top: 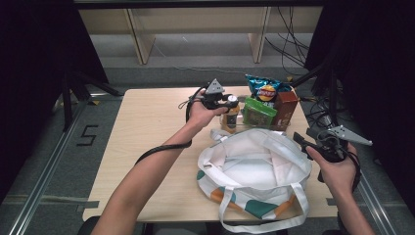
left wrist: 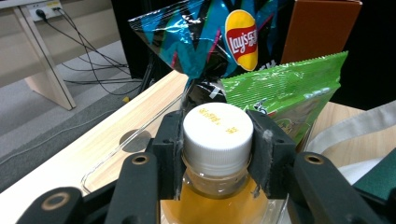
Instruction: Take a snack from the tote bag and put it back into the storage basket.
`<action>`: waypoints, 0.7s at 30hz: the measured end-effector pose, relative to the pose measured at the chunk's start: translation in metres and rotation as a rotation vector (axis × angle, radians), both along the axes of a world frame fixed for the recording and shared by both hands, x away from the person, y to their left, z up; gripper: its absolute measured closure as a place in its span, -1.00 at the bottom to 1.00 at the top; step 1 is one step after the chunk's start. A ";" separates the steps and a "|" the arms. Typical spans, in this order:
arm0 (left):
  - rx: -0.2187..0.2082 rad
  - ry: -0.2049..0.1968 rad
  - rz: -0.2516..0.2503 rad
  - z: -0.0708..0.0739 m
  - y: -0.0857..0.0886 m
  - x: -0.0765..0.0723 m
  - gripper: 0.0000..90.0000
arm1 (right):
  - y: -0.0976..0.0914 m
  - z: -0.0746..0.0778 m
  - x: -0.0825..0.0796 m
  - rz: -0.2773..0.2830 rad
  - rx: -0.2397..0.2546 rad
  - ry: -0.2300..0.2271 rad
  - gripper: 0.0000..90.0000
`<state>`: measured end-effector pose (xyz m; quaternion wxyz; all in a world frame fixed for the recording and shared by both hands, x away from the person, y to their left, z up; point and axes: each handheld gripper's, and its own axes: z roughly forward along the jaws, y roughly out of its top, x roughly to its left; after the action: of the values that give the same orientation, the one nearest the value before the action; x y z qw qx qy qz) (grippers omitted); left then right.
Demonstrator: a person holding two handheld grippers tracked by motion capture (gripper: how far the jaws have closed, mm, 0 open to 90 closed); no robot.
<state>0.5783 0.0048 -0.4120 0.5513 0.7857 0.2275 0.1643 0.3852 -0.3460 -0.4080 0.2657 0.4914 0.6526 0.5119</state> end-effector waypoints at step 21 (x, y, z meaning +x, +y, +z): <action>-0.008 0.036 0.044 0.007 0.001 -0.005 -0.43 | 0.000 0.000 0.000 0.008 -0.007 0.007 -0.09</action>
<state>0.5731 0.0061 -0.4052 0.5464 0.7812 0.2551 0.1615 0.3852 -0.3457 -0.4080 0.2631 0.4896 0.6573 0.5090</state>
